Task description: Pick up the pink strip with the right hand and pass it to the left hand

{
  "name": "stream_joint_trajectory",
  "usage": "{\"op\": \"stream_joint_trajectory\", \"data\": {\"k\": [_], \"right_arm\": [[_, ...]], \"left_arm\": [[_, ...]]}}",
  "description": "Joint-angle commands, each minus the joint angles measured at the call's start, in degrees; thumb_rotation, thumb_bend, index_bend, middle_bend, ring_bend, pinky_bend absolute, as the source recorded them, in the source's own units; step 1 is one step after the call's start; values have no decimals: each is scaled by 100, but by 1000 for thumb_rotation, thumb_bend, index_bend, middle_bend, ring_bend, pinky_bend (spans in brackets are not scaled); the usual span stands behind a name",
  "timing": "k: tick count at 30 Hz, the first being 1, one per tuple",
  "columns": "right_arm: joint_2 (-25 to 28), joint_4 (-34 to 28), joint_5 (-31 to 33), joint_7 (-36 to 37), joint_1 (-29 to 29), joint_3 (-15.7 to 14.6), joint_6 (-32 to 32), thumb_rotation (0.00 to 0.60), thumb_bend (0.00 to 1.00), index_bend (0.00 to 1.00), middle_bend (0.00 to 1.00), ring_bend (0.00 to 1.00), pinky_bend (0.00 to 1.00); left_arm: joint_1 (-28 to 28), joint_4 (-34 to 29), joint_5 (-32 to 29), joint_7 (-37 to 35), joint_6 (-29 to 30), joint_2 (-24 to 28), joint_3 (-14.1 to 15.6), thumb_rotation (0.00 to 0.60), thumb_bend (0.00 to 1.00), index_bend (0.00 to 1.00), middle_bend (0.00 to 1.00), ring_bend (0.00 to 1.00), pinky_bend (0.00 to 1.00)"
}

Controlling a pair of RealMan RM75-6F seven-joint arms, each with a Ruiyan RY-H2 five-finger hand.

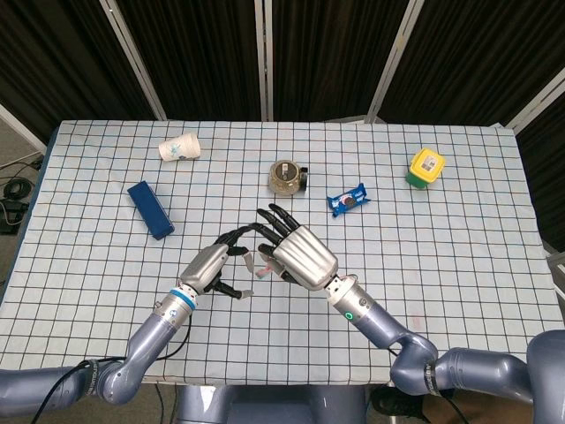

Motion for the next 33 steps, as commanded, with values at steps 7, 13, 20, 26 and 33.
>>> {"op": "stream_joint_trajectory", "data": {"k": [7,13,20,26,33], "right_arm": [[8,-78,21,-65,-14,41,-13,600,459,739,187,0,0],[14,-99,11,-94,-16,43,-35,600,459,739,187,0,0],[42,-104,-22,-82,-38,30,-35,600,458,739,187,0,0],[51,-115,-31,-64,-57,44,-16,600,460,739,187,0,0],[61,-125,-77,-60,-66,27,-20,600,459,739,187,0,0]], "left_arm": [[-189,72,-392,219,112,-283,-144,600,10,540,0,0,0],[-276,-2,-565,298,129,-337,-202,600,18,551,0,0,0],[-327,-71,-730,352,171,-343,-245,600,147,554,0,0,0],[-330,-80,-773,361,205,-322,-225,600,242,554,0,0,0],[-350,-54,-780,349,198,-326,-207,600,323,557,0,0,0]]}}
